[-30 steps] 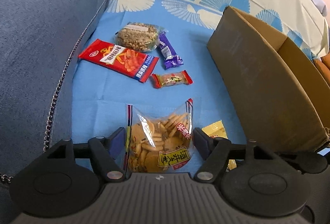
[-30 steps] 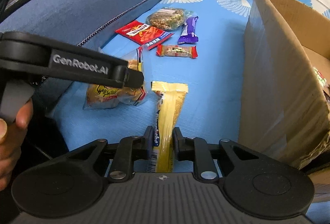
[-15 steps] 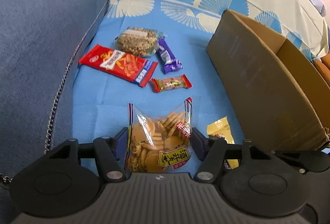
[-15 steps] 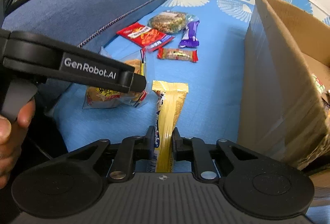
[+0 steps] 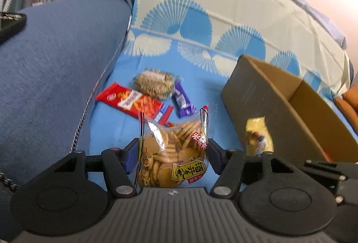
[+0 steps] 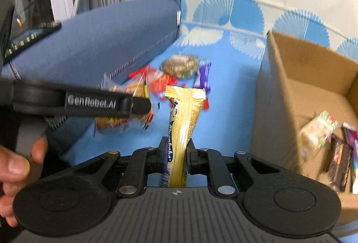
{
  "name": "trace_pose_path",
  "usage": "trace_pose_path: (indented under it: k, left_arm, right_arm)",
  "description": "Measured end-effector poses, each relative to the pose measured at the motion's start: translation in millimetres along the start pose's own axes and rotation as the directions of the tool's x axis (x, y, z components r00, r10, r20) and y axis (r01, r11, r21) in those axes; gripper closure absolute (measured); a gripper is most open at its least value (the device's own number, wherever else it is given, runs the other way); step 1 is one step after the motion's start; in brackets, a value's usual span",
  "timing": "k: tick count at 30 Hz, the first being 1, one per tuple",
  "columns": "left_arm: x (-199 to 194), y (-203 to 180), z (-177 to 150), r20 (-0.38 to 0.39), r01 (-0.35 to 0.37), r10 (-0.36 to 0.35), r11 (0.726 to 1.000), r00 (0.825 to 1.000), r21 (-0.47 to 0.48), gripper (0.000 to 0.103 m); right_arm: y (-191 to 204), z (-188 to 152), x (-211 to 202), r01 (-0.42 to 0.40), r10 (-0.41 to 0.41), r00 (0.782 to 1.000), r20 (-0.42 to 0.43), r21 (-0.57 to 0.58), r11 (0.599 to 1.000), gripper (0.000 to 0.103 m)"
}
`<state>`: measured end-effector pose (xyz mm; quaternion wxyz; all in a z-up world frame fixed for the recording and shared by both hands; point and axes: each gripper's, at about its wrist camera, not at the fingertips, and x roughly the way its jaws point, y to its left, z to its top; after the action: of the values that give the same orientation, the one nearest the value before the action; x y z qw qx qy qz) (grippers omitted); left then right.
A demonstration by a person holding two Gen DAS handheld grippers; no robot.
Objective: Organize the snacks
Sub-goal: 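Carry the cookie bag and wafer stick over the cardboard box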
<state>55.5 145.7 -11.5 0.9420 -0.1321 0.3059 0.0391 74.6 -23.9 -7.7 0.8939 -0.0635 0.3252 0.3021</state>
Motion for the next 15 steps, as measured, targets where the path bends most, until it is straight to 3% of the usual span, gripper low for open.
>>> trace_pose_path:
  k: [8,15]
  left_arm:
    - [-18,-8,1,0.081,-0.022,0.019,0.999,0.997,0.027,0.036]
    - [-31,-24,2,0.065,-0.049,0.047,0.999,0.997,0.020,0.036]
  right_arm:
    - [-14,21,-34,0.001,-0.006,0.989,0.147,0.035,0.999,0.087]
    - [-31,34,-58,-0.007,-0.012,0.974,0.227,0.084,0.996,0.087]
